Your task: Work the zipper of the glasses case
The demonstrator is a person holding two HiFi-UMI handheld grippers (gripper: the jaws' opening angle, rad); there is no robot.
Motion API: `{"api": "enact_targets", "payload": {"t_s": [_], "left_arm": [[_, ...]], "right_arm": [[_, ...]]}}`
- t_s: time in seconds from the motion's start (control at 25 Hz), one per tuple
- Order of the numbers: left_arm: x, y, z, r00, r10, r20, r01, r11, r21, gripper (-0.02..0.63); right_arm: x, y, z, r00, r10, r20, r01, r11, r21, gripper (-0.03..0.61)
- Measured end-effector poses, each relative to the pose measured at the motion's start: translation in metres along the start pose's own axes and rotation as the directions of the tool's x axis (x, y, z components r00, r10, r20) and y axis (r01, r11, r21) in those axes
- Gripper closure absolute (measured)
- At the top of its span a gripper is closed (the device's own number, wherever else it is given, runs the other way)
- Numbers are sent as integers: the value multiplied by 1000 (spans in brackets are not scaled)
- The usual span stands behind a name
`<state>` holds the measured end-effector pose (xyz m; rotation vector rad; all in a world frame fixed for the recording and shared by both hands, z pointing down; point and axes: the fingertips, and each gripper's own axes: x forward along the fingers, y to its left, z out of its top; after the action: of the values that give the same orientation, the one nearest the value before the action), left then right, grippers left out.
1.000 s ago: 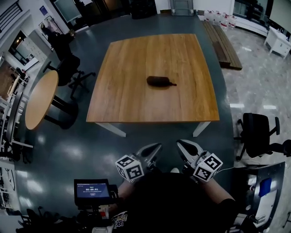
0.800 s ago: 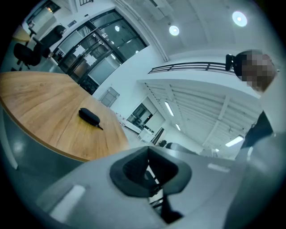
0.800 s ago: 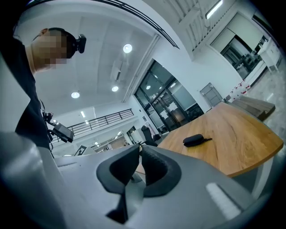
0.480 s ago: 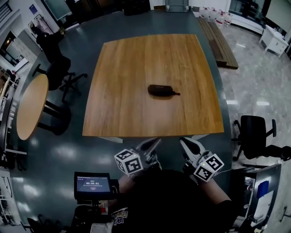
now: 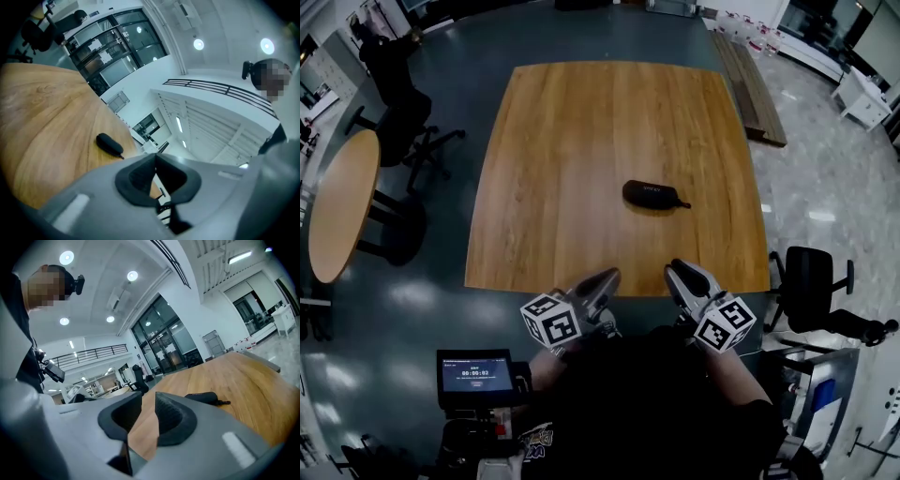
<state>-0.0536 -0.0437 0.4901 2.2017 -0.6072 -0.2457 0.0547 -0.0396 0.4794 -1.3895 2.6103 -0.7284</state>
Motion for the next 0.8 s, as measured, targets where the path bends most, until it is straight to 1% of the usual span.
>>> {"api": "enact_targets", "payload": {"t_s": [0.08, 0.16, 0.24, 0.32, 0.36, 0.44, 0.48, 0.56, 0.6, 0.68, 0.72, 0.8], "left_arm": [[-6, 9, 6, 1000, 12, 20, -12, 1000, -11, 612], [-10, 18, 12, 999, 28, 37, -28, 999, -25, 612], [-12, 24, 16, 998, 40, 44, -38, 999, -36, 612], [-10, 26, 20, 998, 53, 42, -51, 998, -40, 612], [-8, 26, 20, 997, 60, 43, -59, 997, -40, 612], [-5, 27, 17, 996, 73, 59, -71, 997, -41, 612], [-4, 28, 17, 994, 85, 70, -82, 996, -41, 612], [-10, 34, 25, 988, 120, 97, -117, 992, -43, 612], [-14, 38, 30, 984, 142, 111, -137, 989, -45, 612], [-21, 43, 37, 973, 186, 134, -181, 982, -47, 612], [-22, 44, 38, 968, 208, 142, -203, 978, -47, 612], [-23, 45, 39, 956, 251, 154, -246, 968, -52, 612]], "right_arm": [[14, -16, -8, 999, -17, -42, 16, 999, -31, 489], [30, -42, -18, 994, -49, -96, 42, 996, -80, 484], [46, -76, -32, 980, -93, -177, 61, 983, -176, 458], [63, -116, -46, 949, -136, -285, 45, 951, -306, 423], [71, -136, -51, 926, -152, -345, 17, 931, -364, 391], [87, -170, -59, 875, -164, -457, -70, 889, -453, 321], [96, -182, -60, 849, -161, -503, -125, 865, -487, 285], [121, -195, -60, 797, -146, -586, -243, 811, -533, 244], [134, -199, -62, 766, -139, -627, -301, 785, -541, 214], [155, -207, -71, 694, -126, -709, -407, 744, -531, 185], [163, -212, -78, 652, -119, -749, -453, 731, -511, 168], [171, -218, -95, 561, -99, -822, -524, 726, -445, 144]]}}
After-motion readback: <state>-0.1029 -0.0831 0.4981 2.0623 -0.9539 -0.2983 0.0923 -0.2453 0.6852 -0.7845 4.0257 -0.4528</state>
